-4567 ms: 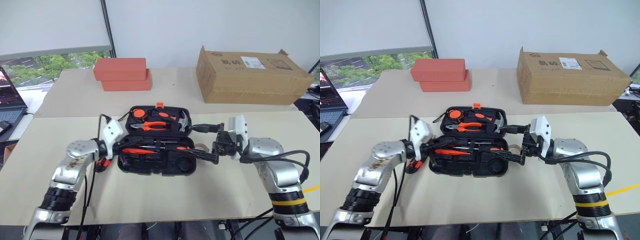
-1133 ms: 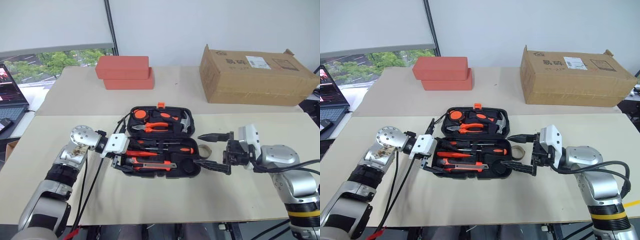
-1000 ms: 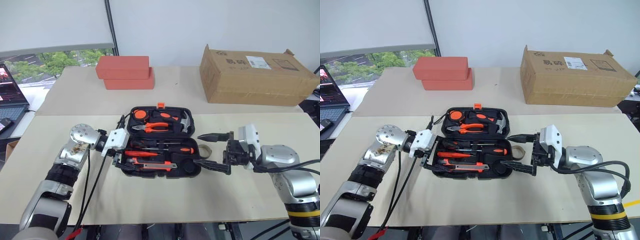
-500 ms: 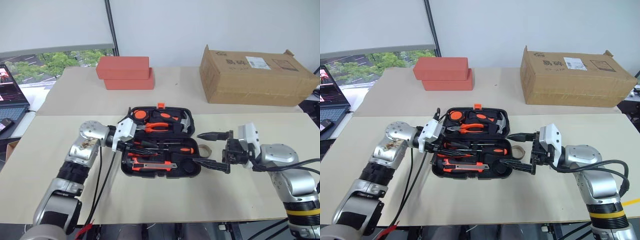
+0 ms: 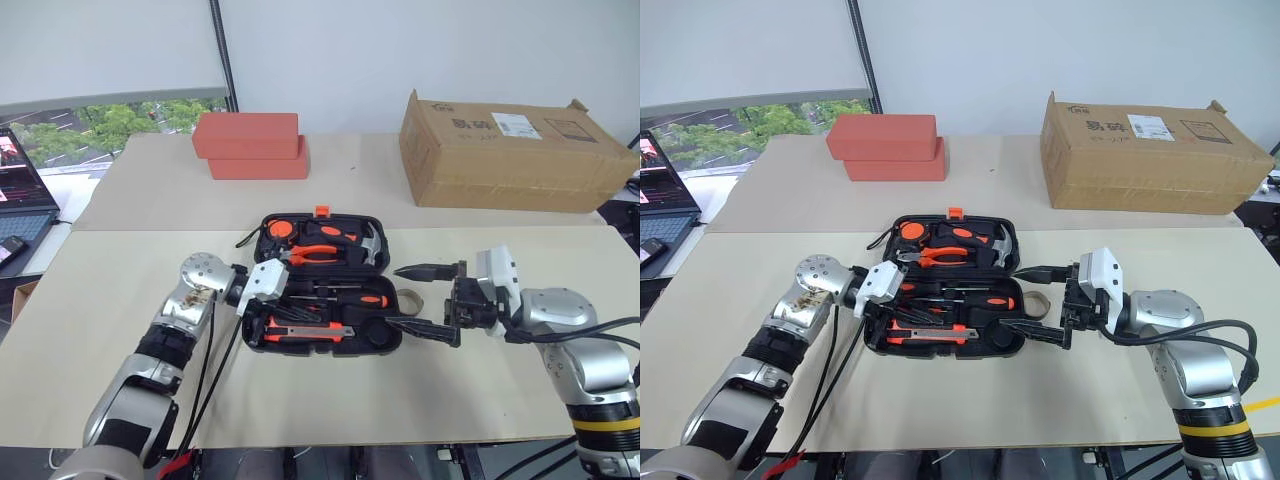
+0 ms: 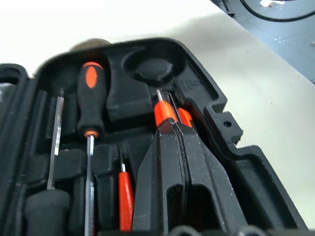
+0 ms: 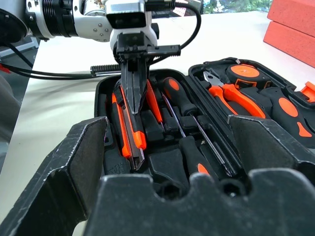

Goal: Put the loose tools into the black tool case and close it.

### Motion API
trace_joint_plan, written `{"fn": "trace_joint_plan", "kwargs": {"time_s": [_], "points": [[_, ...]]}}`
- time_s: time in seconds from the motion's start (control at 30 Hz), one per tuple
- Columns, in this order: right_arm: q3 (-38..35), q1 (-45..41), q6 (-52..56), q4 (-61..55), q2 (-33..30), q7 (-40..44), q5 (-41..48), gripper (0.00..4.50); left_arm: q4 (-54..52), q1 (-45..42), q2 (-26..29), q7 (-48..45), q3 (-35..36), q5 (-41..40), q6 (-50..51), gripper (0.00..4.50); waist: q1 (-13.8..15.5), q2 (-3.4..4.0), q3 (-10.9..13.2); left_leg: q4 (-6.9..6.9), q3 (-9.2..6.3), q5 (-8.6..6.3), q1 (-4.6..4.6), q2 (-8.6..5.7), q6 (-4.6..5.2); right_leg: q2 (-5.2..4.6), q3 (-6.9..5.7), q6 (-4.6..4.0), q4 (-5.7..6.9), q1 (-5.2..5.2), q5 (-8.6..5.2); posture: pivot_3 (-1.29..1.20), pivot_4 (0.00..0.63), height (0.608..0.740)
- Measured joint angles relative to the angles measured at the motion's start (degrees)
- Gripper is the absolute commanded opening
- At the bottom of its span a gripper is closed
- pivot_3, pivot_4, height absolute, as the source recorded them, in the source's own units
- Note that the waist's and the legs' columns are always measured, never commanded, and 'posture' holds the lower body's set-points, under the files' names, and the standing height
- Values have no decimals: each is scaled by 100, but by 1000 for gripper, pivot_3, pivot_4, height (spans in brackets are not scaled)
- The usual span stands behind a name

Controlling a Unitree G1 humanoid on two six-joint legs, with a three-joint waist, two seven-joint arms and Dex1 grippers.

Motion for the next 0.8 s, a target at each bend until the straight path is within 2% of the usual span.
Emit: {"fn": "trace_joint_plan", "kwargs": {"time_s": [0.2,0.6,0.8], "points": [[0,0,-5,0,0,1,0,4500,181,-62,-45,-57,-40,101,-332,9,4,0,0,1,-1,-1,0,0,2,-1,0,-1,0,1,1,0,150,711],[1,-13,-21,11,3,4,-2,4500,915,-314,-53,207,-271,617,-1969,9,-2,-1,-4,2,-1,-3,33,3,5,-2,4,15,2,26,-9,0,150,711],[0,-12,-24,10,3,-6,-2,4500,1022,-328,-55,367,-386,676,-2235,9,6,-2,-12,2,1,-3,40,2,5,-3,6,14,3,32,-8,0,150,711]]}}
